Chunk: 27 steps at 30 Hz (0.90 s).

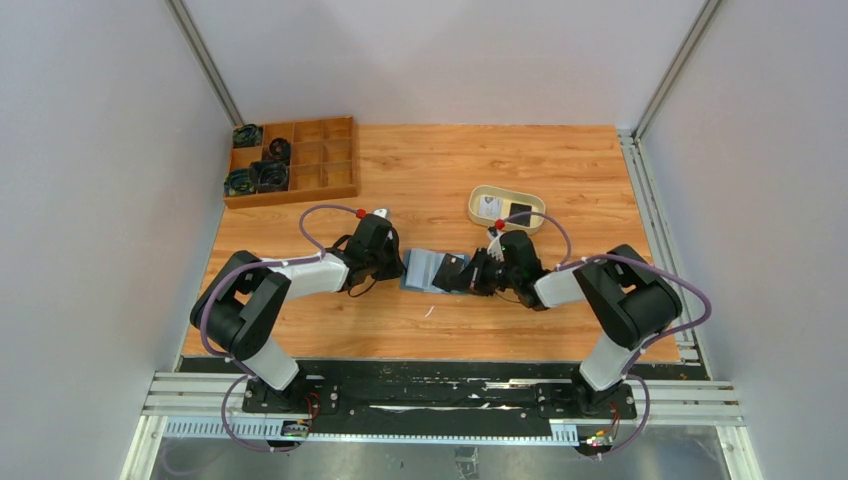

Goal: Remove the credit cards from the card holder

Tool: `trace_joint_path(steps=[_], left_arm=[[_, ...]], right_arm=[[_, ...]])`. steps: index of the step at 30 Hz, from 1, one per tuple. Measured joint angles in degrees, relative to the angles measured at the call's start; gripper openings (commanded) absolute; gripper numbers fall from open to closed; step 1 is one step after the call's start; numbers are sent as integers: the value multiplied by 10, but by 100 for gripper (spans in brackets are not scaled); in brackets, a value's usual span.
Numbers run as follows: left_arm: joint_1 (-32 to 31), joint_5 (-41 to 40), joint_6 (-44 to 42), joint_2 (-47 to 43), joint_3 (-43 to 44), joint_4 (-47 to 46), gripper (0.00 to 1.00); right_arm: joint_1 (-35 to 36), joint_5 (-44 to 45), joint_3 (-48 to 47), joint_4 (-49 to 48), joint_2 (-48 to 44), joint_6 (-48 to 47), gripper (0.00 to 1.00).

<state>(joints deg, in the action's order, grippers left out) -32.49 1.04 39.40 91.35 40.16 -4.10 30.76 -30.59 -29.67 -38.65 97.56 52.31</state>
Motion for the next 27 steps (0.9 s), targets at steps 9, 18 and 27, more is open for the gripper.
trace_joint_path(steps=[9,18,27], left_arm=[[0,-2,-3,0,5,9,0],[0,-4,-24,0,20,42,0],[0,-3,-43,-2,27,61,0]], right_arm=[[-87,-10,-25,164,-123,-96,0],[-254,-24,-254,348,-150,-213,0],[-298,-29,-411,500,-2,-307,0]])
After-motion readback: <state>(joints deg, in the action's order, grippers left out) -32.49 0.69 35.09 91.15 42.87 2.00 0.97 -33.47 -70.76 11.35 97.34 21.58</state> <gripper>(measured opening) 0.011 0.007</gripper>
